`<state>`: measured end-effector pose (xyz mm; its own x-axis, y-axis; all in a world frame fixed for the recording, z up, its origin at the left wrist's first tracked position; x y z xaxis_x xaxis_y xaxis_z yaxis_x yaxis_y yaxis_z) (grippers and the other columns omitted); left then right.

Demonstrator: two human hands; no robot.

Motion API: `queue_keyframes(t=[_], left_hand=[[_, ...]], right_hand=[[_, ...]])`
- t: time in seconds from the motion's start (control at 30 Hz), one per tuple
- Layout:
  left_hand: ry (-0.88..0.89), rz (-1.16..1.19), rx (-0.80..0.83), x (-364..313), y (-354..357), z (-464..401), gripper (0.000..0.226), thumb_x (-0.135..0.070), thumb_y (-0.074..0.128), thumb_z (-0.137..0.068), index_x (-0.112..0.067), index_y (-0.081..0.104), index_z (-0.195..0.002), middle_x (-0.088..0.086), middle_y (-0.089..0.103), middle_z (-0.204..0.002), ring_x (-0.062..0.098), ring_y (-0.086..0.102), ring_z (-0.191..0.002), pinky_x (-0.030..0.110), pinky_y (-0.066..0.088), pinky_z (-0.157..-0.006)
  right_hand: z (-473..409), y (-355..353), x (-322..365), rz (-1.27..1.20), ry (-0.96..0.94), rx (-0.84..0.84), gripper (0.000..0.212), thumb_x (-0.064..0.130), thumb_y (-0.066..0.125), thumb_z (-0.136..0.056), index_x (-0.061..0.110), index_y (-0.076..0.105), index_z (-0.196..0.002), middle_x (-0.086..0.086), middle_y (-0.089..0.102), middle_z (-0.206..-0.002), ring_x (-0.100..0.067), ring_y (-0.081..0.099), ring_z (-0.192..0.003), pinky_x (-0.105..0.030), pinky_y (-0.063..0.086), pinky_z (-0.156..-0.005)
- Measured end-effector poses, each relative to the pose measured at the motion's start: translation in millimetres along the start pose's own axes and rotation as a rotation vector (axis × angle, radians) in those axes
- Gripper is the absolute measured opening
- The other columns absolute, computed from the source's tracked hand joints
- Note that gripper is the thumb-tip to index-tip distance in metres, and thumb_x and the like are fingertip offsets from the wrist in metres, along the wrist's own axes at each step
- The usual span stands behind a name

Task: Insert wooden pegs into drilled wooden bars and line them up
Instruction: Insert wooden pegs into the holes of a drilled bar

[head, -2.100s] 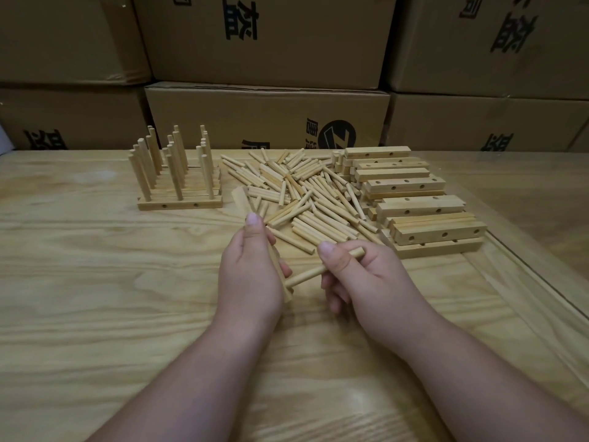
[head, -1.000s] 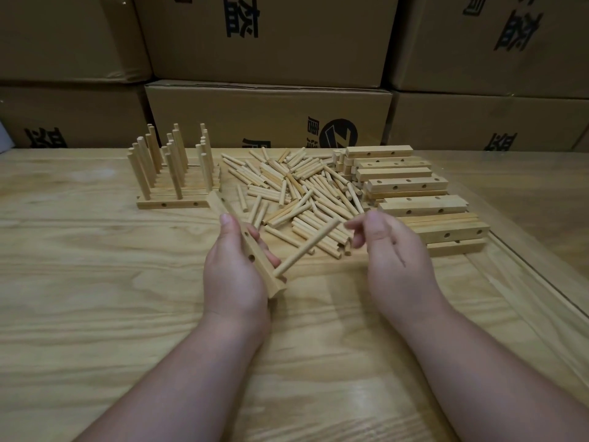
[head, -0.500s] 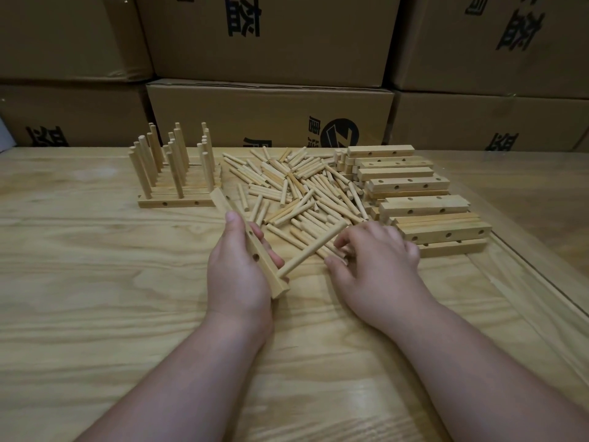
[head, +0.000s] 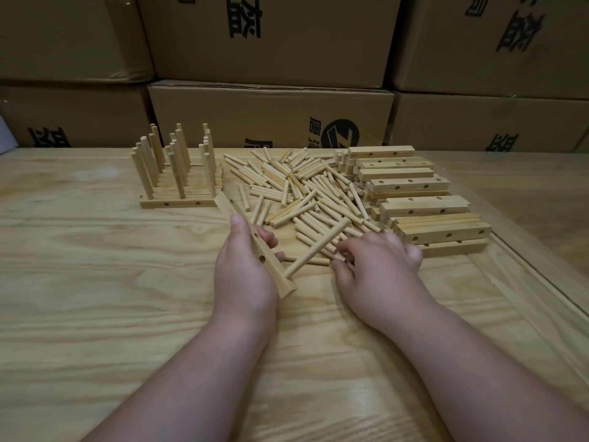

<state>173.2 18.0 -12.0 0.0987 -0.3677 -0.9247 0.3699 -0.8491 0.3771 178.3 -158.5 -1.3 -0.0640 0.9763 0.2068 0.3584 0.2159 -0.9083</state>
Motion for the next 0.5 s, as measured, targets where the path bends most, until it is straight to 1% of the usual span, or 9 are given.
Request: queue_keyframes(t=[0.07, 0.17, 0.27, 0.33, 0.37, 0.43, 0.5], left_hand=[[0.004, -0.017, -0.017, 0, -1, 0, 0.057, -0.054, 0.038, -0.105, -0.026, 0.064, -0.062, -0.006, 0.07, -0.077, 0.019, 0.067, -0.076, 0.033, 0.052, -0.068], [0.007, -0.03, -0.021, -1, -1, 0, 0.057, -0.056, 0.038, -0.104, -0.027, 0.067, -0.063, -0.006, 0.072, -0.081, 0.019, 0.069, -0.08, 0.034, 0.051, -0.072], [0.016, -0.061, -0.005, -1, 0, 0, 0.057, -0.059, 0.039, -0.1, -0.031, 0.068, -0.059, -0.008, 0.072, -0.078, 0.019, 0.068, -0.078, 0.035, 0.052, -0.071], [0.037, -0.101, 0.018, -2, 1, -1, 0.052, -0.062, 0.041, -0.092, -0.03, 0.065, -0.059, -0.006, 0.066, -0.069, 0.019, 0.062, -0.073, 0.036, 0.051, -0.073], [0.051, -0.121, 0.035, -3, 2, 0, 0.049, -0.064, 0.043, -0.088, -0.029, 0.064, -0.06, -0.003, 0.061, -0.067, 0.022, 0.058, -0.072, 0.038, 0.048, -0.074], [0.078, -0.171, 0.069, -6, 4, 2, 0.047, -0.067, 0.044, -0.083, -0.028, 0.063, -0.064, 0.005, 0.052, -0.07, 0.024, 0.051, -0.072, 0.041, 0.044, -0.073], [0.083, -0.213, 0.101, -6, 4, 3, 0.048, -0.068, 0.044, -0.082, -0.027, 0.063, -0.065, 0.007, 0.052, -0.068, 0.025, 0.052, -0.072, 0.044, 0.044, -0.073]], right_hand=[[0, 0, 1, -0.001, 0.004, -0.002, 0.027, 0.044, 0.048, -0.094, 0.035, 0.065, -0.113, 0.012, 0.059, -0.105, -0.017, 0.043, -0.108, -0.034, 0.008, -0.074], [1, -2, 0, -0.011, 0.028, -0.007, 0.026, 0.04, 0.048, -0.093, 0.036, 0.065, -0.111, 0.012, 0.06, -0.105, -0.017, 0.044, -0.11, -0.037, 0.014, -0.08], [1, -6, -1, -0.027, 0.065, -0.022, 0.024, 0.038, 0.049, -0.092, 0.035, 0.066, -0.108, 0.013, 0.06, -0.102, -0.017, 0.046, -0.111, -0.036, 0.015, -0.08], [2, -10, -3, -0.06, 0.092, -0.058, 0.018, 0.037, 0.049, -0.092, 0.036, 0.064, -0.101, 0.014, 0.055, -0.096, -0.018, 0.047, -0.109, -0.036, 0.017, -0.082], [2, -11, -4, -0.083, 0.107, -0.075, 0.016, 0.035, 0.049, -0.091, 0.036, 0.063, -0.099, 0.013, 0.055, -0.096, -0.018, 0.048, -0.108, -0.037, 0.019, -0.083], [2, -13, -7, -0.127, 0.132, -0.1, 0.019, 0.033, 0.05, -0.092, 0.035, 0.065, -0.103, 0.012, 0.059, -0.101, -0.018, 0.048, -0.108, -0.036, 0.019, -0.085], [1, -14, -9, -0.17, 0.147, -0.125, 0.017, 0.034, 0.049, -0.096, 0.033, 0.065, -0.102, 0.012, 0.059, -0.1, -0.017, 0.049, -0.107, -0.034, 0.017, -0.083]])
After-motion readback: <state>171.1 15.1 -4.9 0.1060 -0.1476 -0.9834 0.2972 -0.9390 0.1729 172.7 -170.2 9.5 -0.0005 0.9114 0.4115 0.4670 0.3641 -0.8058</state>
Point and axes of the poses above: each hand's wrist, its own z-axis away from the middle knuckle, its own y-axis out of the palm, x = y × z, the point moved 5 cm from there along -z, towards the middle knuckle
